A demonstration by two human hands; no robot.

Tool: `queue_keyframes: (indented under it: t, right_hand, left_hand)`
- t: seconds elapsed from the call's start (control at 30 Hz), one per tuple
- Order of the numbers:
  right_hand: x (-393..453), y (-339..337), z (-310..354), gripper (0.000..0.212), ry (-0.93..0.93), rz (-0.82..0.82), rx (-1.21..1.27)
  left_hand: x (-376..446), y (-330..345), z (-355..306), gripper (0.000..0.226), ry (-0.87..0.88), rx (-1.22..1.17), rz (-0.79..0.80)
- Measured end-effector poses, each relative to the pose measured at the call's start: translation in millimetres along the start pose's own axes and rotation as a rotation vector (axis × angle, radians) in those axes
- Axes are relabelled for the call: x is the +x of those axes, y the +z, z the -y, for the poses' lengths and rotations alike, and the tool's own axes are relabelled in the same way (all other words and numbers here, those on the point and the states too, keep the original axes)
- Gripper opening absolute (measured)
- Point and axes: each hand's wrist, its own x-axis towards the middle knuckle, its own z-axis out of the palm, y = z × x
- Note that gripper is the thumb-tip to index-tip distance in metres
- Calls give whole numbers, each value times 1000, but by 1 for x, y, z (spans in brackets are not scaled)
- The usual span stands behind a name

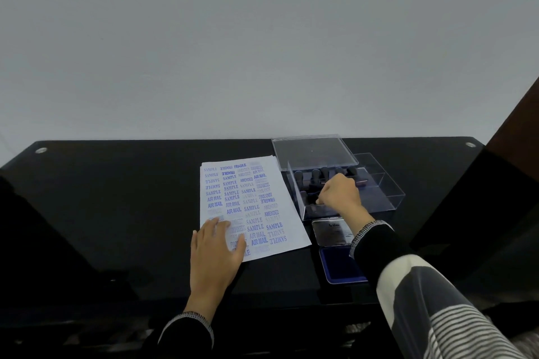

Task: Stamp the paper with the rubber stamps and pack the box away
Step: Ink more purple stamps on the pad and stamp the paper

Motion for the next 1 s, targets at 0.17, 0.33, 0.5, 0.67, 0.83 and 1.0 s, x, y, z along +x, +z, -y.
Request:
queue_keyframes:
  t: [0.17, 0.33, 0.5, 0.67, 0.83, 1.0]
  right_hand:
    - [-1, 2, 5, 32, 4, 45, -55]
    - [-3, 9, 18, 27, -26, 155, -118]
    - [-6, 13, 21, 32, 25, 171, -159]
    - [-5, 7, 20, 35, 70, 86, 93]
    - [-25, -16, 12, 22, -6, 72, 663]
    - [-54, -28, -18, 18, -33, 192, 955]
  left_hand:
    - [0, 1, 0, 44, -4, 10, -1]
    - [1, 1, -1, 44, -4, 12, -11]
    - [1, 2, 0, 45, -2, 18, 0]
    - [2, 1, 1, 45, -4, 10, -7]
    - [0, 0, 0, 45, 34, 45, -11]
    - [-3, -5, -7, 31, 218, 143, -66]
